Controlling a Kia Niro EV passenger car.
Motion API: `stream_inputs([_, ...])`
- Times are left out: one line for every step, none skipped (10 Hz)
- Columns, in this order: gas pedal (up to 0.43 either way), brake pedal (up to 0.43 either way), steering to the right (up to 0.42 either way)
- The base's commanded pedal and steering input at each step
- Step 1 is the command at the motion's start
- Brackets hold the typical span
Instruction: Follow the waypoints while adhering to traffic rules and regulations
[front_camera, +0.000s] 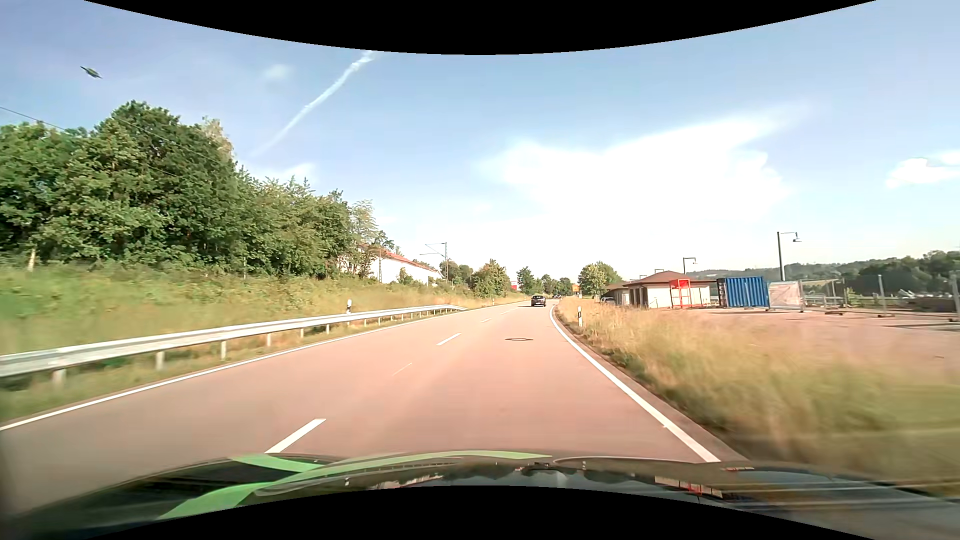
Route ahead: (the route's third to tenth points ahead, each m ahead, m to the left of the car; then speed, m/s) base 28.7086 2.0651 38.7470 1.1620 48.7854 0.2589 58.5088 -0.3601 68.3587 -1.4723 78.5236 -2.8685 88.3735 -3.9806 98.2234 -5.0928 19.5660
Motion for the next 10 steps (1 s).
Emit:
stream_inputs([0.268,0.0,0.015])
stream_inputs([0.28,0.0,0.014])
stream_inputs([0.28,0.0,0.014])
stream_inputs([0.28,0.0,0.014])
stream_inputs([0.28,0.0,0.014])
stream_inputs([0.28,0.0,0.014])
stream_inputs([0.28,0.0,0.014])
stream_inputs([0.28,0.0,0.014])
stream_inputs([0.28,0.0,0.014])
stream_inputs([0.28,0.0,0.014])
